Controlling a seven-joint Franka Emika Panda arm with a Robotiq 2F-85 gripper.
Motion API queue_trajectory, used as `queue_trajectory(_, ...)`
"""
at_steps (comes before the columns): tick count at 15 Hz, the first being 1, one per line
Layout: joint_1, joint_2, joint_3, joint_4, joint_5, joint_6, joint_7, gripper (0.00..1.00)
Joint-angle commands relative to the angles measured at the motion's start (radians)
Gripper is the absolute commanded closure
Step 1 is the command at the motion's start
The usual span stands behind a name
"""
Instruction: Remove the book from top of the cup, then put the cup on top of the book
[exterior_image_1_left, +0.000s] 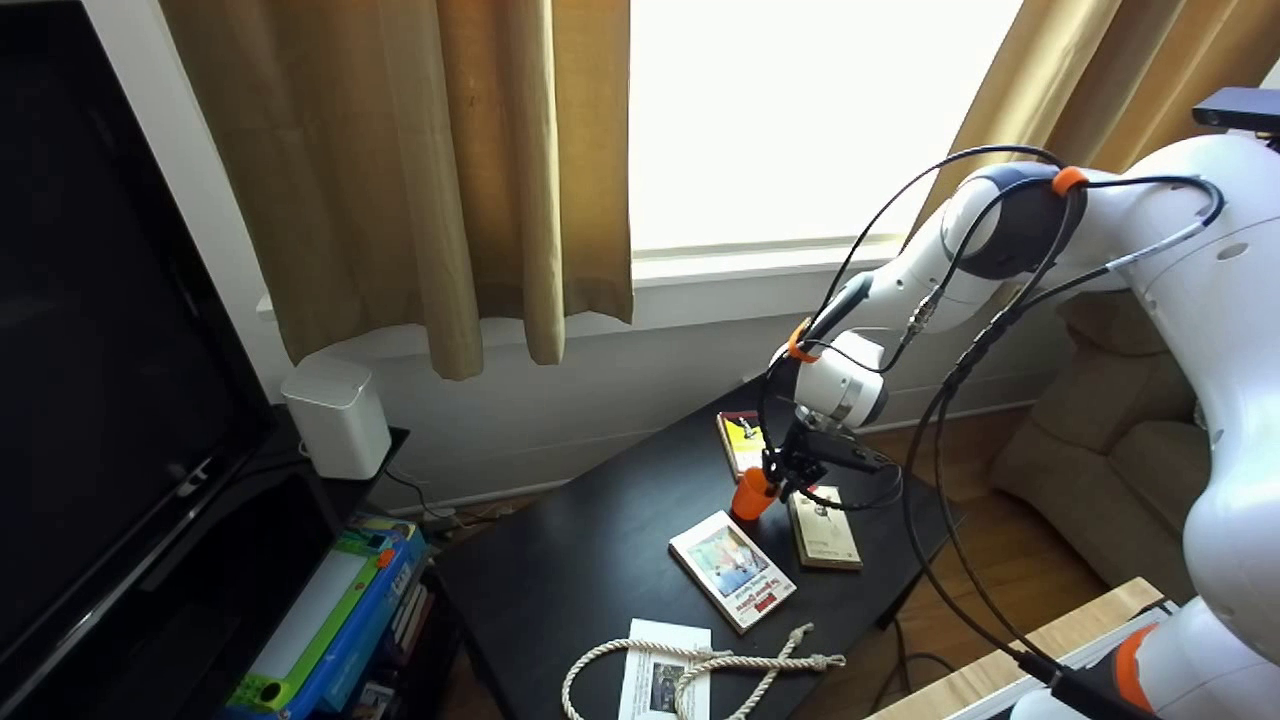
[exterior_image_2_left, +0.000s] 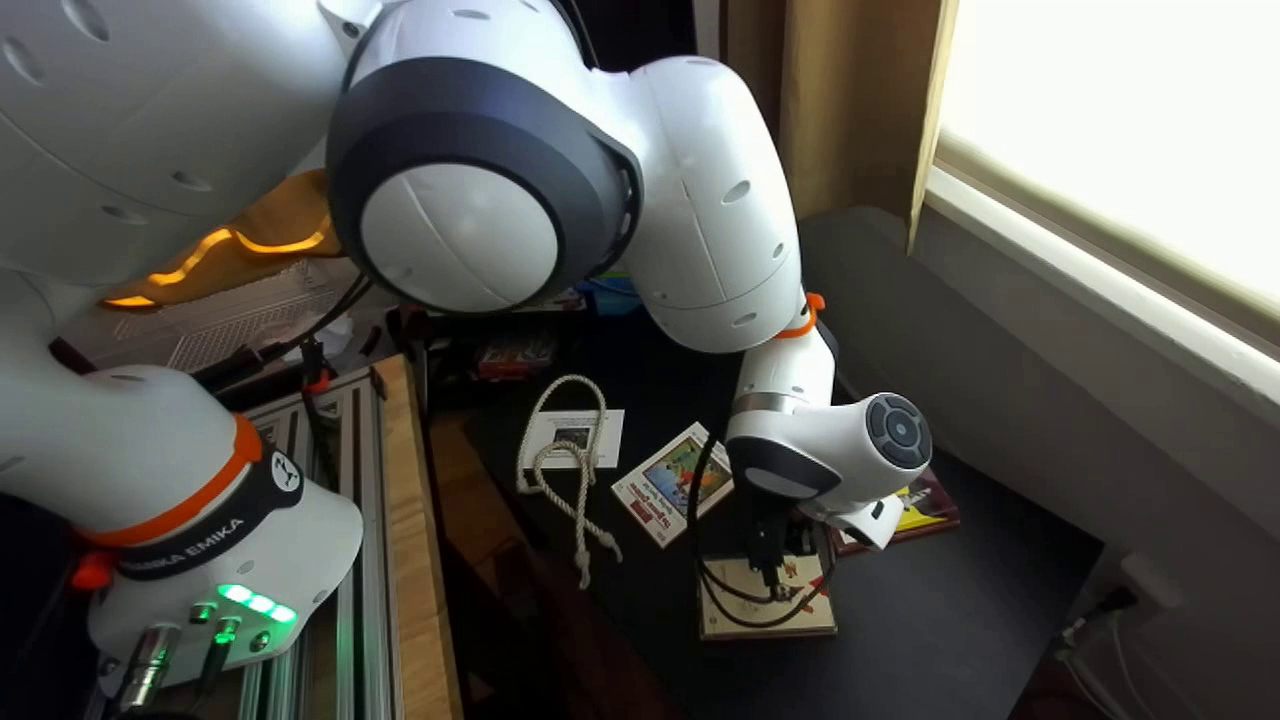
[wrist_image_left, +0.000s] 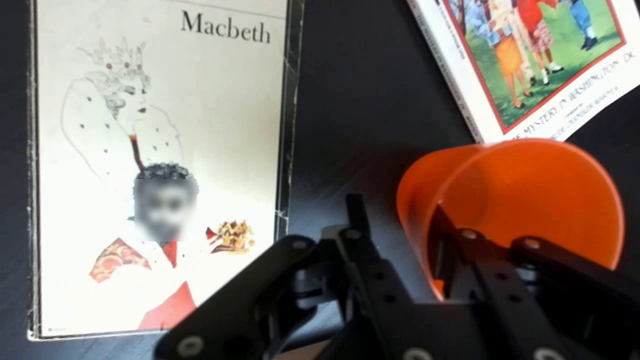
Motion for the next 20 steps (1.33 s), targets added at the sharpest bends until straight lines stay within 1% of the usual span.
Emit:
queue_trajectory(1, -0.047, 0.026, 0.032, 0.03, -0.052, -0.015, 0.029, 0.98)
queue_trajectory(2, -0.055, 0.025, 0.037, 0.031, -0.055, -0.019, 0.026, 1.0)
queue_trajectory(4, -0.08, 0.021, 0.06, 0.039, -0.051, -0.043, 0.012, 1.0)
queue_trajectory(5, -0.091, 0.019, 0.066, 0.041, -0.049, -0.043, 0.009, 0.98)
queue_trajectory(6, -0.099, 0.011, 0.07, 0.035, -0.047, -0.046, 0.007, 0.99)
queue_trajectory(9, -0.138, -0.051, 0.089, -0.031, -0.035, -0.029, -0.01, 0.99)
queue_trajectory(14, -0.167, -0.197, 0.072, -0.187, -0.033, -0.019, -0.002, 0.99)
queue_trajectory(17, -0.157, -0.262, 0.03, -0.257, -0.052, -0.027, 0.009, 0.99)
queue_trajectory(18, -0.145, -0.277, 0.008, -0.277, -0.063, -0.011, 0.013, 0.99)
queue_trajectory(20, -0.148, -0.293, -0.01, -0.307, -0.077, 0.004, 0.001, 0.99)
